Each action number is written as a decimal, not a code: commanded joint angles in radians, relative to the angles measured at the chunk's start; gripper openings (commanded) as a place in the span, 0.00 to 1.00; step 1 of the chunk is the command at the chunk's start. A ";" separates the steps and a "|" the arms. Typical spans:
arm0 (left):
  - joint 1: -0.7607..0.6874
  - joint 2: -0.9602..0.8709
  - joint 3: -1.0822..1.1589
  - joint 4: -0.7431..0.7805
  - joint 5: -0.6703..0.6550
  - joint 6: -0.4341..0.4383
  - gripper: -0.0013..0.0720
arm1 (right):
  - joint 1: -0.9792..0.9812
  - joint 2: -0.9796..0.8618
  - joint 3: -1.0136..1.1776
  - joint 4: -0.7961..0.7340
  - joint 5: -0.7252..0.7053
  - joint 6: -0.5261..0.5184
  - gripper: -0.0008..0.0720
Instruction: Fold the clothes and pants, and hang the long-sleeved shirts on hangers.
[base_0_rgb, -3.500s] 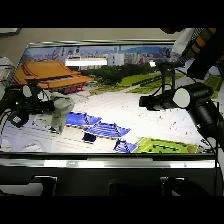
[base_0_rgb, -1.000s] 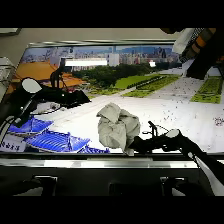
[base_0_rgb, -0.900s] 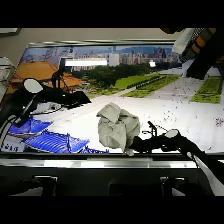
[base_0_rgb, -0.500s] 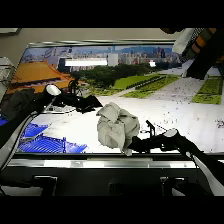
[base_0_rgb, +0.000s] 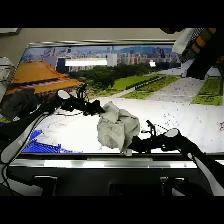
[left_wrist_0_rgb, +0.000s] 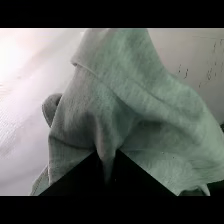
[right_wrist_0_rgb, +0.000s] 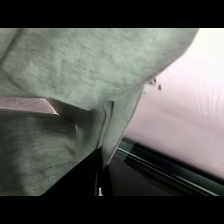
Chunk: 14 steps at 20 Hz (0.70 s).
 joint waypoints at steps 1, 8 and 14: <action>0.026 -0.007 0.023 -0.072 -0.014 0.066 0.05 | 0.001 0.050 0.028 -0.119 0.000 0.087 0.06; 0.264 0.217 0.161 0.082 -0.039 -0.077 0.05 | 0.001 0.333 0.517 -1.049 0.066 0.515 0.06; 0.408 0.579 0.190 0.267 -0.048 -0.204 0.05 | 0.001 0.492 0.935 -1.159 0.065 0.496 0.06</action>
